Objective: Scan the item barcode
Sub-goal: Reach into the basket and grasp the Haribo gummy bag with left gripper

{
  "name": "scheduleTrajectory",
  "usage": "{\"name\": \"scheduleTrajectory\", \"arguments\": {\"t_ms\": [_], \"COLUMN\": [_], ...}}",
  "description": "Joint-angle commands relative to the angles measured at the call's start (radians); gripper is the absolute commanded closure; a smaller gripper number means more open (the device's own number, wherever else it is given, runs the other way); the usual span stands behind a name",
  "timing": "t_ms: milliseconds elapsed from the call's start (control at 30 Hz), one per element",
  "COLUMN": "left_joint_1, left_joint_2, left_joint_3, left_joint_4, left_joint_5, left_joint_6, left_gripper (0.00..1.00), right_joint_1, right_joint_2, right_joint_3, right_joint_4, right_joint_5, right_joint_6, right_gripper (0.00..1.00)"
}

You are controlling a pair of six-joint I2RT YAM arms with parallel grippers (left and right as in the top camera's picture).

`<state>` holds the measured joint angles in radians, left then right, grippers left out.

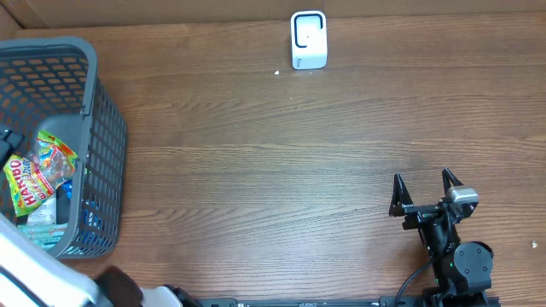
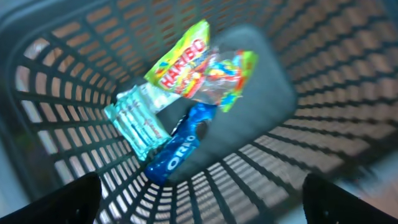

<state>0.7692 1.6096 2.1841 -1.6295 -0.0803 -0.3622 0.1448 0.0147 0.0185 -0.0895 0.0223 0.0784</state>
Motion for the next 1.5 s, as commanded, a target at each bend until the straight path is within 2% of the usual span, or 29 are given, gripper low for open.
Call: {"name": "scheduleTrajectory", "arguments": {"t_ms": [0, 67, 133, 400, 733, 1033, 1367, 1400, 1467], "left_joint_1": [0.01, 0.009, 0.01, 0.007, 0.001, 0.0, 0.0, 0.0, 0.0], "left_joint_2": [0.075, 0.109, 0.138, 0.195, 0.195, 0.203, 0.203, 0.203, 0.203], "left_joint_3": [0.003, 0.003, 0.0, -0.141, -0.545, -0.767, -0.942, -0.954, -0.968], "left_joint_4": [0.003, 0.011, 0.025, 0.159, 0.547, 0.879, 1.11, 1.12, 1.128], "left_joint_5": [-0.054, -0.08, -0.105, -0.113, -0.114, -0.113, -0.113, -0.113, -0.11], "left_joint_6": [-0.061, -0.076, -0.099, -0.158, -0.168, -0.165, -0.109, -0.109, -0.109], "left_gripper": [0.06, 0.05, 0.0, 0.0, 0.01, 0.0, 0.0, 0.0, 0.13], "right_joint_1": [0.004, 0.004, 0.004, 0.004, 0.004, 0.004, 0.004, 0.004, 0.004], "right_joint_2": [-0.012, -0.012, -0.012, -0.012, -0.012, -0.012, -0.012, -0.012, -0.012], "right_joint_3": [-0.011, -0.011, -0.011, -0.011, -0.011, -0.011, -0.011, -0.011, -0.011], "right_joint_4": [0.008, 0.008, 0.008, 0.008, 0.008, 0.008, 0.008, 0.008, 0.008], "right_joint_5": [-0.006, -0.006, -0.006, -0.006, -0.006, -0.006, -0.006, -0.006, -0.006], "right_joint_6": [-0.001, -0.001, -0.001, -0.001, -0.001, -0.001, -0.001, -0.001, -0.001], "right_gripper": [0.0, 0.0, 0.0, 0.0, 0.0, 0.0, 0.0, 0.0, 0.0]}}
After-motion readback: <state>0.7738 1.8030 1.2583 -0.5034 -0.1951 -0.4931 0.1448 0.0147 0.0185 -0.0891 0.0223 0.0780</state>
